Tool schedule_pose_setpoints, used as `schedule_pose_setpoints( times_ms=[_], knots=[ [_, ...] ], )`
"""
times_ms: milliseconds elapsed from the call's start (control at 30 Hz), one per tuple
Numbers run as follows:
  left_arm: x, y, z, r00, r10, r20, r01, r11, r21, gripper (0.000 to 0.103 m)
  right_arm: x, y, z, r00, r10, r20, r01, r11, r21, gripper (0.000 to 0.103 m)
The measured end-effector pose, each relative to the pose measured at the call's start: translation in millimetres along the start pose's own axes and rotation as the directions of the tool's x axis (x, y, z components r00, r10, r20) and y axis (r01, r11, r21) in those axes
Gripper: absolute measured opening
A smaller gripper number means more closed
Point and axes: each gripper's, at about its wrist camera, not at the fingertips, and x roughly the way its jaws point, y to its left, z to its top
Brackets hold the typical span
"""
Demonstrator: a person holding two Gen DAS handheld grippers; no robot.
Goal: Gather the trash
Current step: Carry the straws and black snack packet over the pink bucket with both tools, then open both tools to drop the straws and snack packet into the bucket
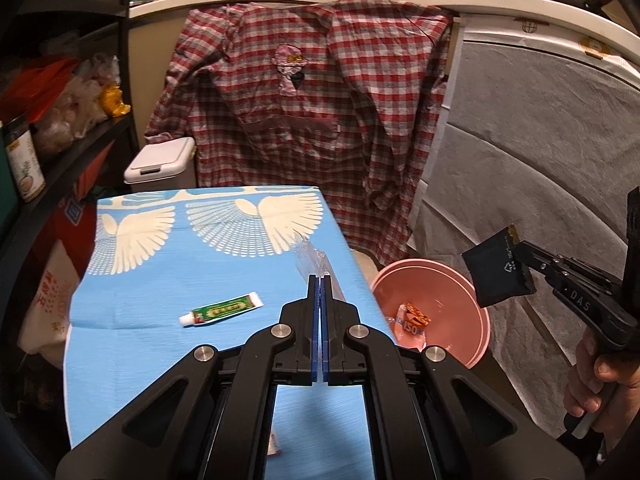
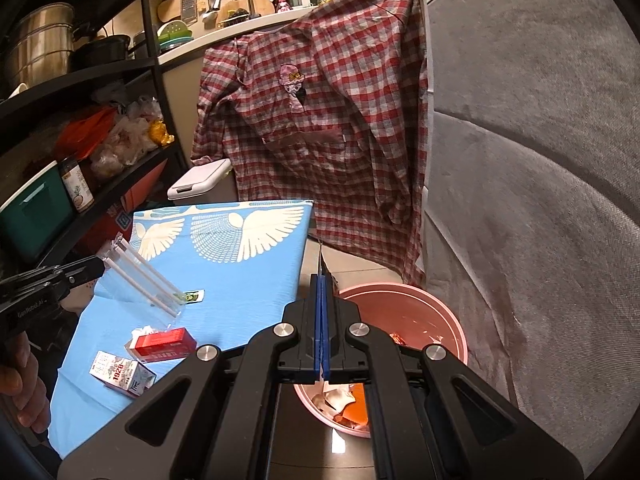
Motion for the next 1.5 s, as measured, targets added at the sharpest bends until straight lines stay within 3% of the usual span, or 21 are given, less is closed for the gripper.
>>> schedule_pose_setpoints(
  times_ms=[700,1500],
  knots=[
    [51,-56,4,0.995,-0.085,-0.054,0.087,0.996,0.033,0.001,22,-45,-10,0.996,-0.069,-0.054,0.072,0.996,0.044,0.001],
    [104,-90,-7,0.980,-0.138,-0.146,0.150,0.986,0.077,0.001,57,-67,-16,0.990,-0.062,-0.128,0.073,0.994,0.082,0.001]
  ],
)
